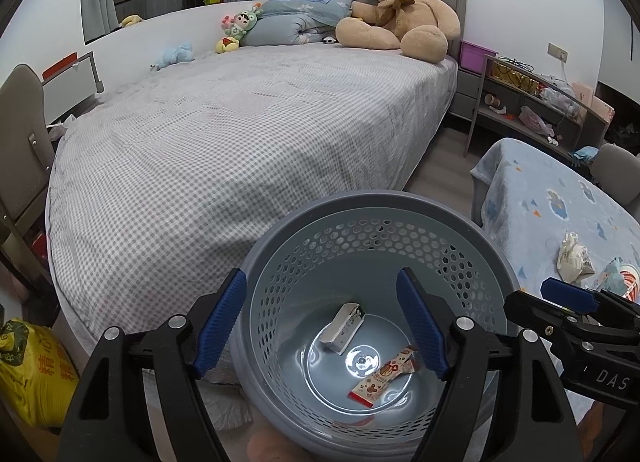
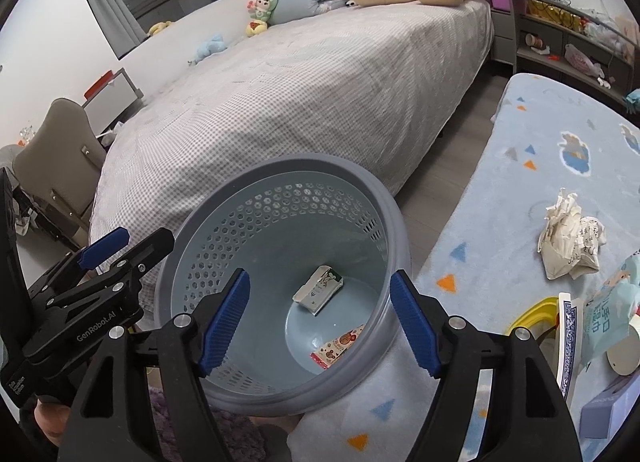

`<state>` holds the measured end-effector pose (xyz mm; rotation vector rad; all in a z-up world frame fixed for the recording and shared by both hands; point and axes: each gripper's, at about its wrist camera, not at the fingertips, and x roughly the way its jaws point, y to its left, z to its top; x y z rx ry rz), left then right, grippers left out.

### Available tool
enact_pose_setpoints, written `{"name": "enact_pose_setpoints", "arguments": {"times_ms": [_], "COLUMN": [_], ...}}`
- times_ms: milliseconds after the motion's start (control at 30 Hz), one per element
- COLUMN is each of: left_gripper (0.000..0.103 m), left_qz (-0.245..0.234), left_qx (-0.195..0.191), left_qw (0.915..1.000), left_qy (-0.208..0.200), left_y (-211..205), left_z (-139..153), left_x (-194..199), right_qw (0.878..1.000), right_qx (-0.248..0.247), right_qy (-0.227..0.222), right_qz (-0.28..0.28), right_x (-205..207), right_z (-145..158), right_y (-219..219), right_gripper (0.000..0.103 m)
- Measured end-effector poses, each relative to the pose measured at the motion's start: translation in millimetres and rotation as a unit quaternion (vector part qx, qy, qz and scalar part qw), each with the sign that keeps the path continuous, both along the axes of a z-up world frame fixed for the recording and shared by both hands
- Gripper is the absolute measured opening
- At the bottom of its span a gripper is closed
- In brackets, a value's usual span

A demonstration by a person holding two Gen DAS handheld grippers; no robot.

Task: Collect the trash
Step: 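Withdraw both tools from the basket back toward the table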

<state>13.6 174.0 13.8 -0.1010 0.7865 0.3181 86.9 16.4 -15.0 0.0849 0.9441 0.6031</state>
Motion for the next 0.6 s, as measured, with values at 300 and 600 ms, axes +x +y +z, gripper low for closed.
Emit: {"name": "enact_pose_setpoints", "arguments": {"times_ms": [300, 600], "left_gripper": [0.074, 0.075], "left_qz": [-0.018, -0.056], "left_qx": [0.003, -0.001], "left_qw": [0.9998, 0.9984], "left_qy": [-0.007, -0.008], "left_y": [-12, -37], "left_z": [2, 2], "left_x": [-2, -2], "right_qw": [1.000, 0.996], "right_qx": [-0.006, -0.021], "right_qy": [-0.008, -0.026], "right_qz": [-0.028, -0.082], "right_x": [-12, -33], "right_z": [5, 17], "right_y": [-20, -66], "right_gripper": [0.075, 0.077]}}
